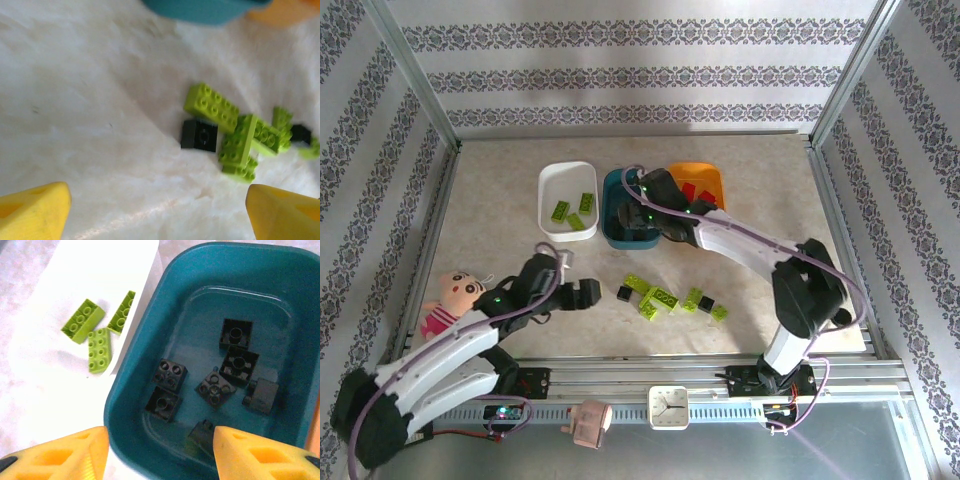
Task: Sort the legos into containers by color
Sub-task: Pick up the lego from the middle-left of the table.
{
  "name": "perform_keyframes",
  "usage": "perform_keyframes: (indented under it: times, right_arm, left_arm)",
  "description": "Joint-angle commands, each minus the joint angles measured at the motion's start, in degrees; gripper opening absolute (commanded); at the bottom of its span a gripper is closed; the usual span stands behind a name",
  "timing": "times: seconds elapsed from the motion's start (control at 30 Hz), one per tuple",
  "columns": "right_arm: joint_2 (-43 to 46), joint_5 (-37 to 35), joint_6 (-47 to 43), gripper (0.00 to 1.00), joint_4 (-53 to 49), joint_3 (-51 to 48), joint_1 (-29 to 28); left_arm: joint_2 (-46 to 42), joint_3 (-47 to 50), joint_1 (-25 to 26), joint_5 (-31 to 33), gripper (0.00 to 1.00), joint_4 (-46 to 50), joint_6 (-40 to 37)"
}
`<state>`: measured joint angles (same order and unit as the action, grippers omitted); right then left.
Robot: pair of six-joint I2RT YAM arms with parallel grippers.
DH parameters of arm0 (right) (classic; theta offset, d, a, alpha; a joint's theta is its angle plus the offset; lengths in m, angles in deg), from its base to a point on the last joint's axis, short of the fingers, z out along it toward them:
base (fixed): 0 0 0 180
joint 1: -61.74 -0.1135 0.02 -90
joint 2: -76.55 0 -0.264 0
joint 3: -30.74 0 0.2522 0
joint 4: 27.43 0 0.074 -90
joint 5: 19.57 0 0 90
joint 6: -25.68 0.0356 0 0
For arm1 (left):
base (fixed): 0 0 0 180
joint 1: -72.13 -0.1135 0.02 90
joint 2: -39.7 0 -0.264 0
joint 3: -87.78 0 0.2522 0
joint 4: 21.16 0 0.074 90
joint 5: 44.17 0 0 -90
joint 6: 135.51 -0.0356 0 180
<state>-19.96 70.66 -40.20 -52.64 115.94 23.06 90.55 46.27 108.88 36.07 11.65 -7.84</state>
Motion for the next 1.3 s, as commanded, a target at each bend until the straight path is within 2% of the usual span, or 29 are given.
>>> perform_keyframes:
  times: [0.0,0.1,0.33,0.53,0.77,0.83,0.93,1.03,1.17,1.27]
  right_arm:
    - [5.1,0.5,2.0,0.58,2.8,-6.6,-0.1]
    - [9.8,0.0,2.6,0.58,3.2,-11.7,0.0]
    - [20.4,-1.3,3.5,0.59,3.2,-20.7,0.7]
    - [25.7,-1.9,3.9,0.59,3.0,-24.5,1.2]
    - [27.7,-1.9,4.1,0.59,2.7,-25.3,1.7]
    - [28.2,-2.1,4.1,0.60,2.7,-25.5,1.8]
    - [28.9,-2.1,4.2,0.60,2.7,-25.9,1.9]
    - [29.4,-2.2,4.4,0.60,2.5,-26.6,2.1]
    - [30.5,-2.3,4.8,0.60,2.6,-27.9,2.3]
    - [31.1,-2.2,5.1,0.60,2.8,-29.1,2.3]
  left_arm:
    - [8.0,-4.9,6.3,6.3,0.86,-3.5,-4.8]
    - [16.8,-8.4,9.5,7.9,0.76,-4.2,-7.0]
    - [30.9,-15.2,12.6,10.1,0.69,-6.4,-11.6]
    - [37.9,-18.2,13.6,12.6,0.67,-6.0,-13.3]
    - [43.4,-20.5,14.6,13.3,0.58,-6.7,-14.2]
    - [44.2,-20.7,14.8,13.4,0.54,-7.1,-14.2]
    - [44.1,-20.2,14.8,13.4,0.41,-8.1,-13.8]
    - [42.2,-18.9,14.8,13.5,0.35,-9.2,-13.0]
    - [36.6,-18.2,14.3,15.2,0.33,-7.9,-12.9]
    - [31.0,-19.3,11.9,15.8,0.33,-7.2,-13.8]
